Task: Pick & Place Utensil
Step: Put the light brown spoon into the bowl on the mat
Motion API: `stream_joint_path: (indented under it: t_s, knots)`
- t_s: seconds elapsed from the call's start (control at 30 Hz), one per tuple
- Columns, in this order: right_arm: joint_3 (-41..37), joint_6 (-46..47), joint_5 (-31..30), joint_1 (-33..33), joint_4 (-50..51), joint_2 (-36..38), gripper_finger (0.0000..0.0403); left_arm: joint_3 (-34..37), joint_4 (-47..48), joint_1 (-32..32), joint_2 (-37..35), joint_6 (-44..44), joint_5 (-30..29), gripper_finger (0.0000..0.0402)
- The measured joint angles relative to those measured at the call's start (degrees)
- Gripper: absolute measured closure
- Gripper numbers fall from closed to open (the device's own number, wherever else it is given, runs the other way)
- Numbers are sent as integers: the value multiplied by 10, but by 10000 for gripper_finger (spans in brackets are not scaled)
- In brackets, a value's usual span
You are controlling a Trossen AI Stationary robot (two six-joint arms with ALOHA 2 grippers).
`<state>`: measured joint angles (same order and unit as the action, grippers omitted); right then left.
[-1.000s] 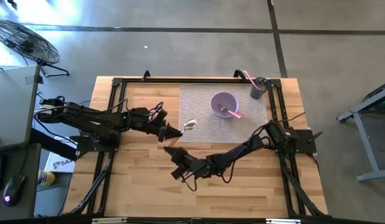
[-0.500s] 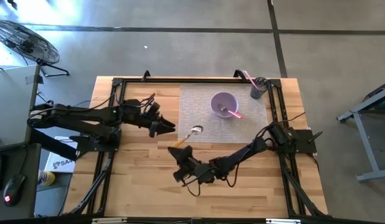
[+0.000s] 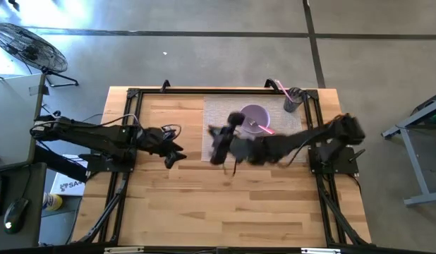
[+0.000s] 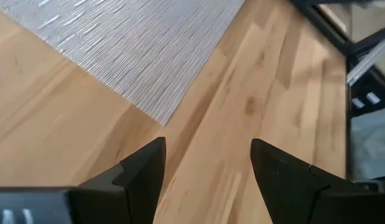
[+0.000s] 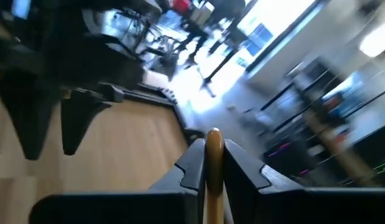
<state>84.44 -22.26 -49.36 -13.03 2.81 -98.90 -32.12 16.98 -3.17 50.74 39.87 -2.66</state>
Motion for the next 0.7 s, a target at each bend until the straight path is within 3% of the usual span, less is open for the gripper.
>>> stream_joint_path:
  t_s: [0.17, 0.33, 0.7]
  knots:
    - [0, 119, 144, 83, 111, 69, 375, 0, -2, -51, 15, -7, -53, 170]
    - [0, 172, 293, 197, 184, 86, 375, 0, -6, -96, 41, -7, -89, 170]
    - [0, 231, 484, 393, 216, 26, 375, 0, -27, -152, 112, -6, -133, 170]
